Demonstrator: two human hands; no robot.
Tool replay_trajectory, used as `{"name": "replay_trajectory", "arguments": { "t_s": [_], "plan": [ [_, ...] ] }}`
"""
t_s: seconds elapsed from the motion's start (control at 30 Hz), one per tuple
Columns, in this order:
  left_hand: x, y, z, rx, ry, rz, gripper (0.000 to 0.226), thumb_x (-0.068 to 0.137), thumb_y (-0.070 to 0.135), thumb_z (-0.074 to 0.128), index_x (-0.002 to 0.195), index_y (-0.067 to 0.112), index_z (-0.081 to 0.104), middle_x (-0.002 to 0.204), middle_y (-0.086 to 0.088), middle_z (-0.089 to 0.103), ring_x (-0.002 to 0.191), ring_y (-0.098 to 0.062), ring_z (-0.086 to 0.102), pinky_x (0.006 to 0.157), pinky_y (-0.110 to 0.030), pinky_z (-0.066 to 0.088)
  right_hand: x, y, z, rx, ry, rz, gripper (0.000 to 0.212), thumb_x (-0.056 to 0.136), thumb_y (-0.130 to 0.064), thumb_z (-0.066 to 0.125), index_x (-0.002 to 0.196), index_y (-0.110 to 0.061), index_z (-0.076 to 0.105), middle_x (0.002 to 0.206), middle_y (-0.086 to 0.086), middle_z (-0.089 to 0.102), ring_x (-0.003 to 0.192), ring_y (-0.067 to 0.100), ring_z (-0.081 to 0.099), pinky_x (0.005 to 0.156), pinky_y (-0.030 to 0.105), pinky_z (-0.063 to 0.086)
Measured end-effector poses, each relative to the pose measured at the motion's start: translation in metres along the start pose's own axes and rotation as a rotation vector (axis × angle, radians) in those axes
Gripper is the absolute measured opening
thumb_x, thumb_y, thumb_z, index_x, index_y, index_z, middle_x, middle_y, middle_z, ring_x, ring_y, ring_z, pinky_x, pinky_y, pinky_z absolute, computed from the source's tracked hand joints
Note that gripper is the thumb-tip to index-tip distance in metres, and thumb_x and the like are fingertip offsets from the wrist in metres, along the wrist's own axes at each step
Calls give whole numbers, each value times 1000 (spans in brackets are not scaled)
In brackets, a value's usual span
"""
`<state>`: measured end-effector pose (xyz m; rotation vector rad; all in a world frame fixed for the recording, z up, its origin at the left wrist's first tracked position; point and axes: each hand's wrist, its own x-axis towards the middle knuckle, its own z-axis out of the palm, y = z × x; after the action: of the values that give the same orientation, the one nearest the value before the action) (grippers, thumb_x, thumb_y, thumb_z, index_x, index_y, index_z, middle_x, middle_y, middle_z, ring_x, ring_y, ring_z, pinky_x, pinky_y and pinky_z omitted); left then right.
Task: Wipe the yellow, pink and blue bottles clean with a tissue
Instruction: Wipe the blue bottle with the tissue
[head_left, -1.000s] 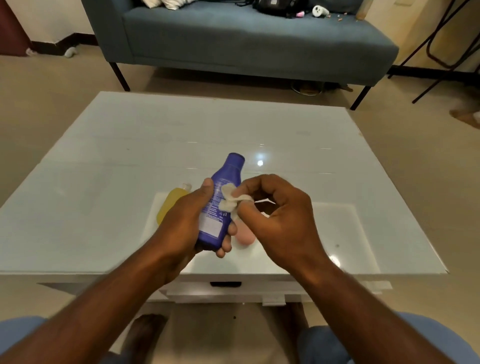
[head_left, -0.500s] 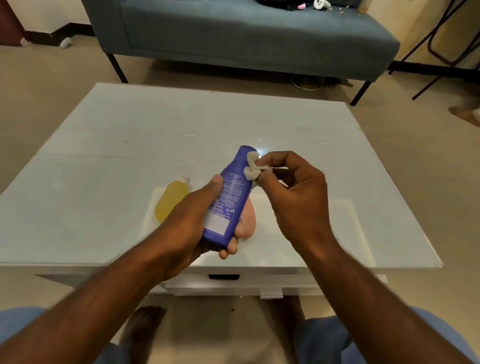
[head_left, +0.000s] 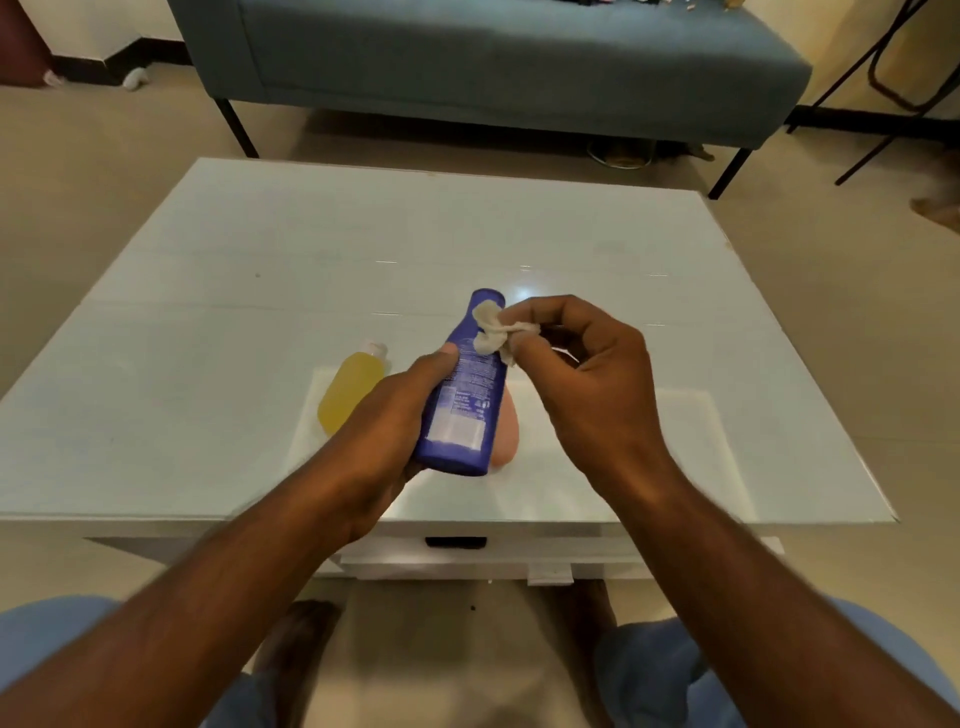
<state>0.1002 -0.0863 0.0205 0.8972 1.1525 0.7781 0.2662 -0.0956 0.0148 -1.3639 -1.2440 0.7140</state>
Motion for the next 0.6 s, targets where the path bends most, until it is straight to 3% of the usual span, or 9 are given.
{"name": "replay_trajectory", "arguments": {
  "t_s": [0.1, 0.2, 0.3, 0.47, 0.6],
  "plan": [
    [6, 0, -1, 14, 42, 40, 18, 93, 43, 58, 103, 28, 59, 97, -5, 75, 83, -24, 73, 76, -37, 59, -3, -1, 3, 32, -34, 54, 21, 93, -28, 76, 110, -15, 76, 106, -3, 77, 99, 14, 74, 81, 24, 62],
    [6, -3, -1, 18, 8, 75, 13, 95, 42, 57, 98, 30, 59, 89, 1, 76, 80, -22, 75, 74, -35, 60, 1, -4, 0, 91, 22, 114, 24, 89, -33, 81, 101, -13, 76, 97, -2, 79, 94, 18, 76, 84, 36, 65],
    [8, -6, 0, -3, 25, 118, 12, 95, 42, 56, 99, 31, 60, 89, 3, 76, 80, -20, 76, 74, -35, 61, 2, -5, 0, 136, 5, 151, 20, 91, -27, 79, 108, -17, 75, 101, -5, 78, 94, 14, 76, 80, 28, 64],
    [10, 2, -11, -100, 131, 106, 25, 99, 43, 49, 110, 23, 60, 92, -3, 74, 73, -16, 72, 67, -29, 59, -12, -2, 6, 150, -252, 171, 19, 94, -21, 74, 110, -11, 75, 100, 3, 77, 97, 22, 75, 85, 34, 64],
    [8, 1, -12, -54, 33, 78, 26, 96, 41, 55, 115, 23, 57, 87, -2, 76, 69, -16, 73, 67, -31, 60, -7, -4, 3, 178, -171, 168, 24, 92, -27, 74, 112, -13, 74, 101, -1, 78, 96, 17, 76, 81, 29, 64]
  ]
}}
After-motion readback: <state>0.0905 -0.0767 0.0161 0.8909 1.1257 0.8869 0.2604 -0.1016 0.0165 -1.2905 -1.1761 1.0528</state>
